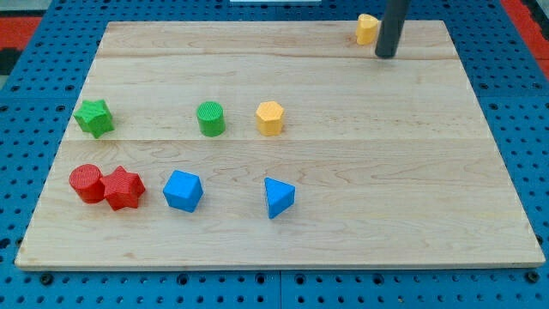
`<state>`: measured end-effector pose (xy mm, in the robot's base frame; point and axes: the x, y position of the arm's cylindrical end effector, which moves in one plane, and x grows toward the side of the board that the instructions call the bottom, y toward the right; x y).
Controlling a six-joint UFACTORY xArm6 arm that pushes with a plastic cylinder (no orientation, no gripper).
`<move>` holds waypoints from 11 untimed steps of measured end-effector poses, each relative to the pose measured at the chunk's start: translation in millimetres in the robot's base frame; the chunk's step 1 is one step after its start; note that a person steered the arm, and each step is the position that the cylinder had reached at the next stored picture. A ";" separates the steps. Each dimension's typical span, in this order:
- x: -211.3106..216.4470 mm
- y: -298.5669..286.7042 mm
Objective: Push the yellow hexagon towards the yellow heart
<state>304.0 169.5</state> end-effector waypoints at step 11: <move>5.4 -63.5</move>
